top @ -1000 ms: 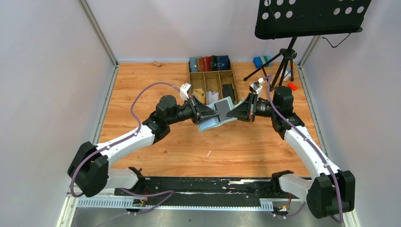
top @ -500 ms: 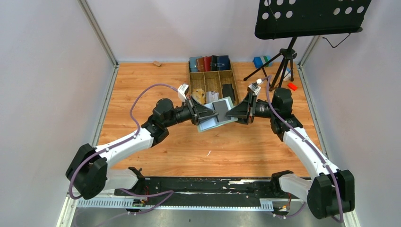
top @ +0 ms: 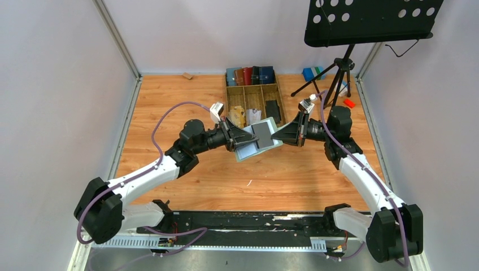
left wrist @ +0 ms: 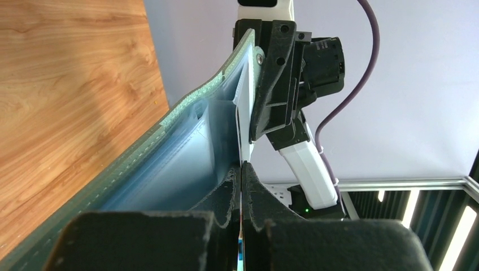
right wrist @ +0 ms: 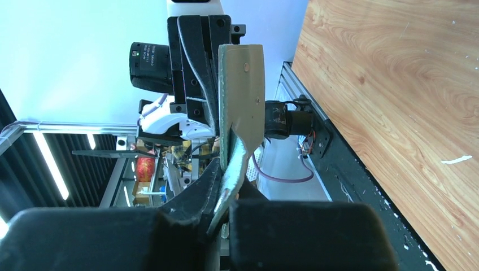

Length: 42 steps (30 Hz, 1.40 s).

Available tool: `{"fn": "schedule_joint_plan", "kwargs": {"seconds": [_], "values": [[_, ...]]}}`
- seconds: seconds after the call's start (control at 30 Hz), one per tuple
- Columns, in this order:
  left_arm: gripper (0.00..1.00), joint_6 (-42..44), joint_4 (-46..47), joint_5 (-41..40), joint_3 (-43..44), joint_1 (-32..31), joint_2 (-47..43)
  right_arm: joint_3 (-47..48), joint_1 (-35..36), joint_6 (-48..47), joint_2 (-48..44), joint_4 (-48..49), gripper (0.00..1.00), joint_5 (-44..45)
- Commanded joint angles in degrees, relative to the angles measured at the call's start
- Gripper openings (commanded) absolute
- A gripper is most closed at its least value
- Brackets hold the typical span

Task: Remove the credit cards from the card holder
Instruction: Remove the credit card from the card holder.

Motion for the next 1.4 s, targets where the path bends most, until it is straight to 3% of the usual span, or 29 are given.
{"fn": "schedule_joint_plan", "kwargs": {"seconds": [0.0,0.5,0.57,0.63,0.7,0.9,1.0,1.13,1.23,1.37], "values": [[0.0,1.8,0.1,-0.3,-0.4,-0.2,-2.9,-0.4,-0.5,0.2,-1.6,1.6,0.0,0.1],[0.0,1.1,-1.0,-2.1,-4.7,0.5,-7.1,-1.4,-1.6,0.2,-1.5,0.9,0.0,0.3],[0.0,1.4,-0.9,-1.9,-4.2,0.5,-6.7,-1.6,-1.1,1.4,-1.3,3.4,0.1,-0.4],[0.0,1.8,-1.0,-1.4,-3.1,0.5,-5.9,-2.0,-0.1,2.4,-1.2,5.7,0.36,-0.9],[0.0,2.0,-0.7,-0.6,-1.5,0.3,-4.2,-1.7,0.8,2.3,-1.3,6.2,0.49,-1.0],[0.0,1.8,1.6,1.6,3.4,-1.1,1.7,-0.8,1.2,0.6,-1.4,3.9,0.56,-1.1],[0.0,1.6,2.3,2.1,4.3,-1.5,3.1,-0.9,1.3,0.5,-1.3,3.7,0.52,-0.9],[0.0,0.9,3.5,2.3,4.0,-1.6,3.8,-0.4,1.3,0.0,-0.8,2.2,0.32,-0.7],[0.1,0.9,4.7,2.3,3.8,-1.6,3.6,0.5,1.3,-2.0,-0.2,-0.6,0.21,-0.7],[0.14,0.9,5.8,2.2,3.4,-1.6,3.0,0.6,1.3,-3.0,0.1,-3.2,0.03,0.0]]}}
